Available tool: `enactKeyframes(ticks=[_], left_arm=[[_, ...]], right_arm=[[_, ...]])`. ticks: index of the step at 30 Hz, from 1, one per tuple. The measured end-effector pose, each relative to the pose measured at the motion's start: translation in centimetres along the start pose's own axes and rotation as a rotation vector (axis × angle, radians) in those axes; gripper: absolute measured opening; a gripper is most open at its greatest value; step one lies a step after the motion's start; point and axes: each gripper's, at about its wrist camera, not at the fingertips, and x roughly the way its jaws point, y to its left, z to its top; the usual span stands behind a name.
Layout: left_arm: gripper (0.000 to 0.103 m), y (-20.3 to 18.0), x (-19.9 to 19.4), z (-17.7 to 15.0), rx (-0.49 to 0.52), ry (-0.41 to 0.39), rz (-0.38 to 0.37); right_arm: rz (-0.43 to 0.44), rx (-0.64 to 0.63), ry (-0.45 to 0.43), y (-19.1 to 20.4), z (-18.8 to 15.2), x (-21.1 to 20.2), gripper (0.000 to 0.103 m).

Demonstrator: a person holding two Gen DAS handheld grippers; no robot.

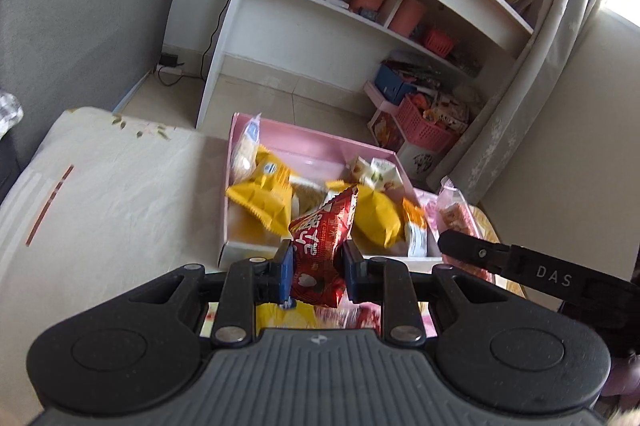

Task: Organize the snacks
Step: 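Carry the red packet into the box while the right tool carries the pink rice-cake packet, then open both tools to release the packets into the box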

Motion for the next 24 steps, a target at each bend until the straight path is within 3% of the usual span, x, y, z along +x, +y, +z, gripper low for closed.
enactKeyframes(ticks=[5,24], left_arm=[[0.023,0.0,2.8,0.9,0.005,0.000,0.004],[0.023,-0.6,11.5,3.9,0.048,-0.035,0.085]], right_arm=[[0.028,0.082,0.014,-1.9,0.7,2.5,0.031],[0.053,0.148,0.017,-4.2,1.4,8.8,0.031]])
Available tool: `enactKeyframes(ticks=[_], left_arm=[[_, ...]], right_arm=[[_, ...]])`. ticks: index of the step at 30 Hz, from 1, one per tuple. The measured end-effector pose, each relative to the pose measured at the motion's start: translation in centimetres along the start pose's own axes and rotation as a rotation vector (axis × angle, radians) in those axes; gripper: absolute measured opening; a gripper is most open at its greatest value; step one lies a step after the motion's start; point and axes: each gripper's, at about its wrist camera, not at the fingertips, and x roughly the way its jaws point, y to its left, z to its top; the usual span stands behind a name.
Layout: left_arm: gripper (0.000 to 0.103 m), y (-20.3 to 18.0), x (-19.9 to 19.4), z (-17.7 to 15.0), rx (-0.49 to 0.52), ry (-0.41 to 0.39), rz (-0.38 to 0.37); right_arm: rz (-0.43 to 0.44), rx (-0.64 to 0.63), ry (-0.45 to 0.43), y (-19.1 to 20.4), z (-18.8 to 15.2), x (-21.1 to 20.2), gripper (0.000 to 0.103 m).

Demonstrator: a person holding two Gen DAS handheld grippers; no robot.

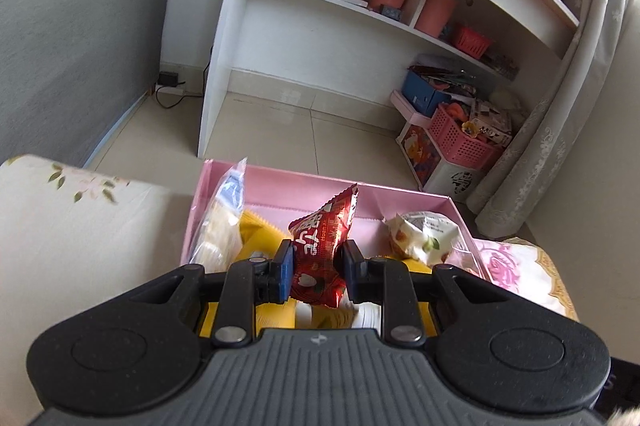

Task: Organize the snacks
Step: 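Open both tools to release the packets into the box, then pull both tools back from the box toward the remaining snacks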

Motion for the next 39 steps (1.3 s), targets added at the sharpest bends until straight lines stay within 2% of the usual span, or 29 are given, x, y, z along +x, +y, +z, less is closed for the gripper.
enactKeyframes(ticks=[11,13,18,24,27,29,31,35,39], left_arm=[[0.025,-0.6,2.5,0.5,0.039,0.010,0.003],[0.031,-0.5,2.5,0.5,0.032,0.006,0.011],[0.036,-0.4,1.7,0.3,0.034,0.000,0.008],[0.056,0.2,0.0,0.0,0.046,-0.015,0.032],[0.066,0.7,-1.6,-0.3,0.030,-0.021,0.045],[0.071,1.0,-2.8,-0.7,0.033,-0.018,0.053],[0.078,1.4,-3.9,-0.9,0.061,-0.017,0.071],[0.085,2.0,-6.0,-1.2,0.150,-0.012,0.121],[0.094,2.9,-7.9,-1.6,0.157,-0.011,0.136]], right_arm=[[0.037,0.016,0.007,-0.5,0.1,1.0,0.036],[0.040,0.009,0.010,-0.4,0.2,1.0,0.036],[0.026,-0.022,0.002,0.0,0.2,0.7,0.041],[0.021,-0.020,-0.011,0.2,0.5,-0.2,0.051],[0.013,-0.047,-0.011,0.4,0.6,-0.8,0.061],[0.000,-0.098,-0.016,0.9,0.7,-1.1,0.070],[-0.018,-0.146,-0.017,1.3,0.6,-1.3,0.074],[-0.045,-0.187,-0.010,2.1,0.6,-1.9,0.083],[-0.061,-0.227,-0.009,3.1,-0.1,-3.0,0.089]])
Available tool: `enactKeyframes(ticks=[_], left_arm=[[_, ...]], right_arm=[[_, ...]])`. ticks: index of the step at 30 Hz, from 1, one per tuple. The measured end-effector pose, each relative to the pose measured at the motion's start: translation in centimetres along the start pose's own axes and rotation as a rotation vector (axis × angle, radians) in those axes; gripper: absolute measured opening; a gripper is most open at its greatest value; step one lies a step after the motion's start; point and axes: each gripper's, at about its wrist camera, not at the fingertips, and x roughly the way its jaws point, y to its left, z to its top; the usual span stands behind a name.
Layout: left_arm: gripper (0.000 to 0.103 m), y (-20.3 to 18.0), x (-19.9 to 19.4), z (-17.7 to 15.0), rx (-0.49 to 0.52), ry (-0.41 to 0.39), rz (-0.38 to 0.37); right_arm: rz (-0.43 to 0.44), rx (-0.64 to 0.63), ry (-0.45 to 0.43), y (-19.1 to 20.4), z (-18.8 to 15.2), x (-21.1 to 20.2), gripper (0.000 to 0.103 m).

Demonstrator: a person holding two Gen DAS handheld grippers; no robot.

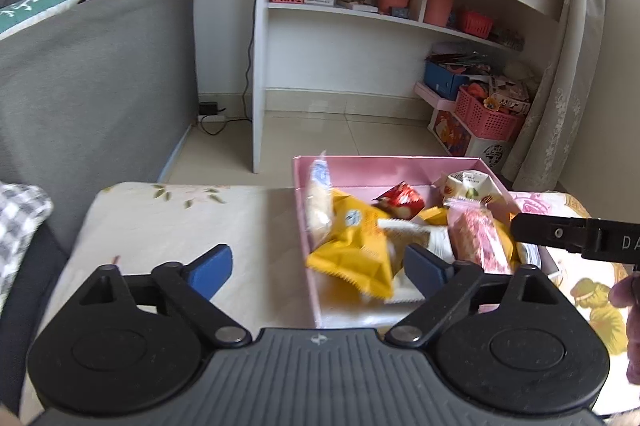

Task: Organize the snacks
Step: 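Pull both tools back from the box toward the remaining snacks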

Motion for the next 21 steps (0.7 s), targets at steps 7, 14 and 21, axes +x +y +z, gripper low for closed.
enactKeyframes(ticks=[7,14,21], left_arm=[[0.103,1.0,-2.1,-1.2,-0.062,0.014,-0.005],[0.103,0.4,-3.4,-2.6,-0.051,0.050,-0.006],[0.103,-0.2,-3.7,-4.3,-0.026,0.055,-0.014]], right_arm=[[-0.085,-0.041,0.035,2.0,-1.3,-1.6,0.094],[-0.110,-0.062,0.022,3.5,-2.6,-4.2,0.097],[-0.148,-0.112,0.008,4.6,-4.2,-6.1,0.097]])
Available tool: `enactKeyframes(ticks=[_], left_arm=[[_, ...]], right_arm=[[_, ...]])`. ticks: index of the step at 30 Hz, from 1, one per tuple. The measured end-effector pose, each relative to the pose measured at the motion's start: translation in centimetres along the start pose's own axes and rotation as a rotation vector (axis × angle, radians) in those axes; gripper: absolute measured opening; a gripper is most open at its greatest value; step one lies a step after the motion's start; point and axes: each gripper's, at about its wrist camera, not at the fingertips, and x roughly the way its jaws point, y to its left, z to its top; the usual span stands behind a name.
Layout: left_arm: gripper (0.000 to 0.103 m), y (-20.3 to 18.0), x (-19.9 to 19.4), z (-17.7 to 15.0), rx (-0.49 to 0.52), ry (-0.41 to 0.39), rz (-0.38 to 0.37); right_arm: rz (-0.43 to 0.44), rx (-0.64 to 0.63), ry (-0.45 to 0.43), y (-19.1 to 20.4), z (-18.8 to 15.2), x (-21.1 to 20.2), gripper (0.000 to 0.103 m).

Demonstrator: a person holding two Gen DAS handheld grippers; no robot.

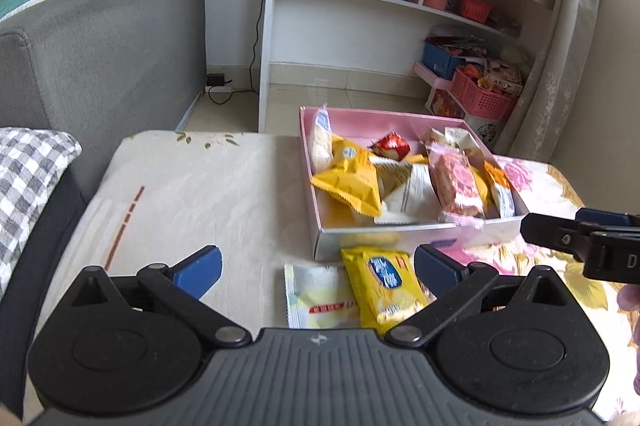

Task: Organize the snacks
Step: 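Pull both tools back from the box toward the remaining snacks, then grasp the yellow chip packet with the left tool while the right tool grasps a red packet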

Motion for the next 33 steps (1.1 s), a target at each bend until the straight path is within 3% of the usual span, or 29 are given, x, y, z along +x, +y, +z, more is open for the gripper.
enactKeyframes(ticks=[7,12,17,23,33], left_arm=[[0.103,0.0,0.0,-1.6,0.027,-0.003,-0.009],[0.103,-0.5,0.1,-2.3,0.070,-0.029,-0.020],[0.103,-0.7,0.6,-2.8,0.065,-0.049,-0.027],[0.102,-1.2,1.9,-3.0,0.034,-0.029,-0.070],[0.081,-3.3,3.4,-3.3,0.041,-0.009,-0.078]], right_arm=[[0.028,0.019,-0.013,-0.4,-2.2,-0.7,0.097],[0.047,-0.055,0.005,-0.4,-3.5,-0.3,0.097],[0.072,-0.054,0.047,-1.2,-4.9,0.5,0.097],[0.082,-0.153,0.072,-0.6,-6.3,1.6,0.097],[0.071,-0.135,0.087,-0.9,-6.9,3.3,0.097]])
